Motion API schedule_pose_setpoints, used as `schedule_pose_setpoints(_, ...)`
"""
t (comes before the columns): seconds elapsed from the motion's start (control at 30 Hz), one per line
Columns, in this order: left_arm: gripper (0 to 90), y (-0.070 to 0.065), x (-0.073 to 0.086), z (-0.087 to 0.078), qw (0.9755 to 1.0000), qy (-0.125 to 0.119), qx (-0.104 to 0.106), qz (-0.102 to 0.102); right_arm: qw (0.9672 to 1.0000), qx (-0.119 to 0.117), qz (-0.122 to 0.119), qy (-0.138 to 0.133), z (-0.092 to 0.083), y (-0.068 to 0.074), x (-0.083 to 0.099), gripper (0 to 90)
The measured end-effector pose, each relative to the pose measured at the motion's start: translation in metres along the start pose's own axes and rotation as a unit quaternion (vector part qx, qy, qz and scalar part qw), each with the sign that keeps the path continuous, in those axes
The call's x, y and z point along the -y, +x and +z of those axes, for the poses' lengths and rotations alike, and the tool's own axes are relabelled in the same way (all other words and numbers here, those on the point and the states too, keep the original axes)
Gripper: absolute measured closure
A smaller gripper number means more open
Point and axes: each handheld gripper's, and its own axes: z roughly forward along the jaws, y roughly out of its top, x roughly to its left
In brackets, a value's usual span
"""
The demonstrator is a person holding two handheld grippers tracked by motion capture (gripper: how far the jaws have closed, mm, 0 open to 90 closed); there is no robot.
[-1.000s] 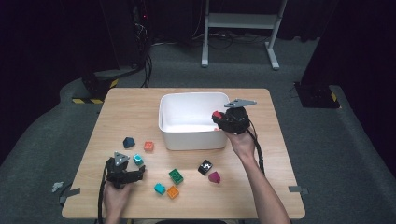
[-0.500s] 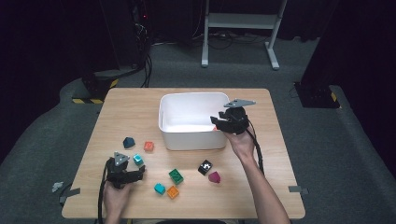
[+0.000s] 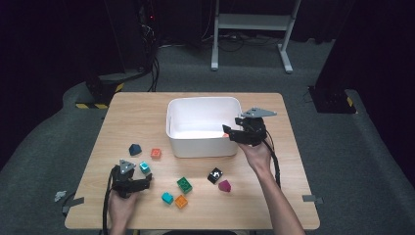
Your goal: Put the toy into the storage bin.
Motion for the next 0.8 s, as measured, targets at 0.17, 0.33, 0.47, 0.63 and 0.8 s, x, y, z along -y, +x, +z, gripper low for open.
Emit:
schedule_pose_setpoints(0.17, 11.8, 0.0, 0.0, 0.0, 1.0, 0.0, 0.0, 0.0, 1.0, -0.002, 0.0, -0.006, -0.011, 0.001, 0.007, 39.2)
schedule_pose_setpoints(0.33, 11.8, 0.0, 0.0, 0.0, 1.0, 0.0, 0.0, 0.0, 0.9999, 0.0, 0.002, -0.012, -0.022, 0.001, 0.014, 37.8)
schedule_pose_setpoints(0.47, 11.9, 0.0, 0.0, 0.0, 1.0, 0.0, 0.0, 0.0, 0.9998, 0.001, 0.0, -0.018, -0.029, 0.003, 0.021, 37.4)
schedule_pose_setpoints(0.63, 11.9, 0.0, 0.0, 0.0, 1.0, 0.0, 0.0, 0.0, 0.9997, 0.0, -0.001, -0.024, -0.037, 0.006, 0.033, 37.5)
schedule_pose_setpoints(0.8, 12.0, 0.0, 0.0, 0.0, 1.0, 0.0, 0.0, -0.001, 0.9998, -0.001, 0.002, -0.02, -0.04, 0.008, 0.042, 38.0)
